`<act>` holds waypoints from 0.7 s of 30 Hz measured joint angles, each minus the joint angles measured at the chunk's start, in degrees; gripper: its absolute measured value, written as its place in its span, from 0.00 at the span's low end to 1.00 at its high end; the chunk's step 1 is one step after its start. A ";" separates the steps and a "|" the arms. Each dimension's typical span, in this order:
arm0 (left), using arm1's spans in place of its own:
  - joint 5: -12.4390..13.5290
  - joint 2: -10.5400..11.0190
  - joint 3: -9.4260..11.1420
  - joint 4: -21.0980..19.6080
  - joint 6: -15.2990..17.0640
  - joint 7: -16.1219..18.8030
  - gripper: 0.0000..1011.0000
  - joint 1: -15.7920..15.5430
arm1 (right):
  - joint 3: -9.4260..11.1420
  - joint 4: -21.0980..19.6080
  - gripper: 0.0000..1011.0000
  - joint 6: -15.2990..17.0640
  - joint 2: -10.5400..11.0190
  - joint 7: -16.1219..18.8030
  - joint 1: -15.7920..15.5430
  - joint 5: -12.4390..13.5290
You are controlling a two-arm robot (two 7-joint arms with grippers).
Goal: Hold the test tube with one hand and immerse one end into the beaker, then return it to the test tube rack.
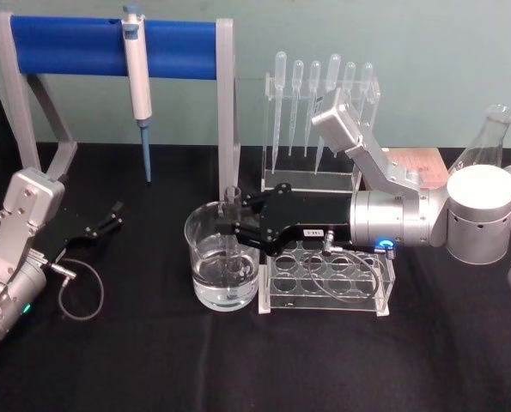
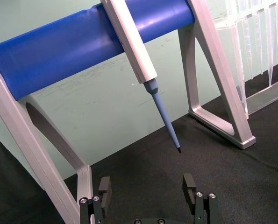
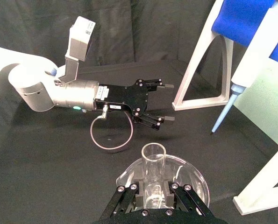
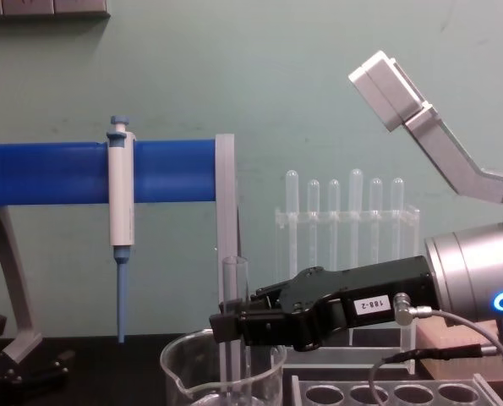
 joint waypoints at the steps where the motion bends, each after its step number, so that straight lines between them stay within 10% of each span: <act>1: 0.00 0.00 0.00 0.00 0.00 0.00 0.99 0.00 | 0.00 0.00 0.23 0.00 0.00 0.00 0.00 0.00; 21: 0.00 0.00 0.00 0.00 0.00 0.00 0.99 0.00 | 0.00 0.00 0.23 0.00 0.00 0.00 0.00 0.00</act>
